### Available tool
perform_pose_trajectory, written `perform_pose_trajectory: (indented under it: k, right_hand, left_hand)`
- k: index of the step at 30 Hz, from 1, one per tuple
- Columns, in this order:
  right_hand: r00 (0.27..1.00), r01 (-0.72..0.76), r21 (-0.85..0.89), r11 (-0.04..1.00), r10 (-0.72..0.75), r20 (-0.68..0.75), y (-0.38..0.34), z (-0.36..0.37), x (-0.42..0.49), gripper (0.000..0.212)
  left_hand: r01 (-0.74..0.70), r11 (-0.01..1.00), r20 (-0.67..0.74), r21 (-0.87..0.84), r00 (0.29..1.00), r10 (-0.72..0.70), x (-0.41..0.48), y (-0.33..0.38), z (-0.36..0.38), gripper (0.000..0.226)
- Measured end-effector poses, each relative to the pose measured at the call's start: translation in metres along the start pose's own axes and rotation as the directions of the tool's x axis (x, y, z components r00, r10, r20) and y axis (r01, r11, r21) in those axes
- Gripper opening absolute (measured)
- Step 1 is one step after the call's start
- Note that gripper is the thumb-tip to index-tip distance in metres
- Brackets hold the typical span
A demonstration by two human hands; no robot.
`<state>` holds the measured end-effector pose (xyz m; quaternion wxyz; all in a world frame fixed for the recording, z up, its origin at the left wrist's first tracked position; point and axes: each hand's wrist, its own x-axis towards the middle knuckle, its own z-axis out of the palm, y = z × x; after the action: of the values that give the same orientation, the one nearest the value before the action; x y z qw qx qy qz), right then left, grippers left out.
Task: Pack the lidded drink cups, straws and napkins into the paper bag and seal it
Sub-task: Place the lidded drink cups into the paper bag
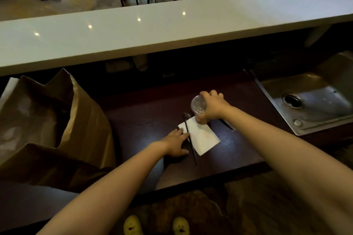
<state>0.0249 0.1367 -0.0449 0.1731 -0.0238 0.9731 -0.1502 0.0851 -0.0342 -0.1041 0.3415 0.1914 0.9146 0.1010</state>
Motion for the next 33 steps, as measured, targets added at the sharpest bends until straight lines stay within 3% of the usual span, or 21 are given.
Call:
perform_pose_trajectory:
  k: [4, 8, 13, 17, 23, 28, 30, 33]
  right_hand:
    - [0.997, 0.073, 0.009, 0.997, -0.073, 0.015, -0.016, -0.024, -0.009, 0.095]
    - [0.977, 0.215, -0.032, 0.976, -0.214, 0.023, -0.057, -0.062, -0.023, 0.098]
    - [0.916, 0.400, -0.021, 0.916, -0.400, 0.032, -0.120, -0.114, -0.041, 0.101]
    - [0.845, 0.534, -0.062, 0.843, -0.530, 0.079, -0.172, -0.155, -0.060, 0.099]
    - [0.739, 0.654, 0.033, 0.755, -0.649, 0.181, -0.247, -0.191, -0.084, 0.092]
    - [0.618, 0.782, -0.051, 0.621, -0.764, 0.184, -0.326, -0.157, -0.094, 0.089]
    - [0.587, 0.809, -0.085, 0.582, -0.791, 0.170, -0.333, -0.144, -0.093, 0.090]
    - [0.544, 0.838, -0.090, 0.538, -0.814, 0.205, -0.346, -0.122, -0.087, 0.089]
  left_hand:
    - [-0.015, 0.947, -0.275, -0.320, 0.958, -0.078, -0.010, -0.002, -0.030, 0.089]
    - [-0.152, 0.792, -0.437, -0.592, 0.886, -0.156, -0.031, -0.001, -0.070, 0.088]
    - [-0.333, 0.643, -0.620, -0.690, 0.730, -0.287, -0.079, -0.001, -0.106, 0.063]
    - [-0.364, 0.680, -0.719, -0.636, 0.600, -0.351, -0.134, -0.011, -0.136, 0.055]
    - [-0.228, 0.837, -0.814, -0.498, 0.456, -0.361, -0.225, -0.042, -0.166, 0.046]
    - [-0.087, 0.864, -0.806, -0.496, 0.417, -0.421, -0.290, -0.096, -0.144, 0.051]
    - [-0.090, 0.868, -0.789, -0.489, 0.469, -0.396, -0.301, -0.107, -0.128, 0.057]
    - [0.007, 0.883, -0.698, -0.469, 0.610, -0.375, -0.320, -0.123, -0.097, 0.061]
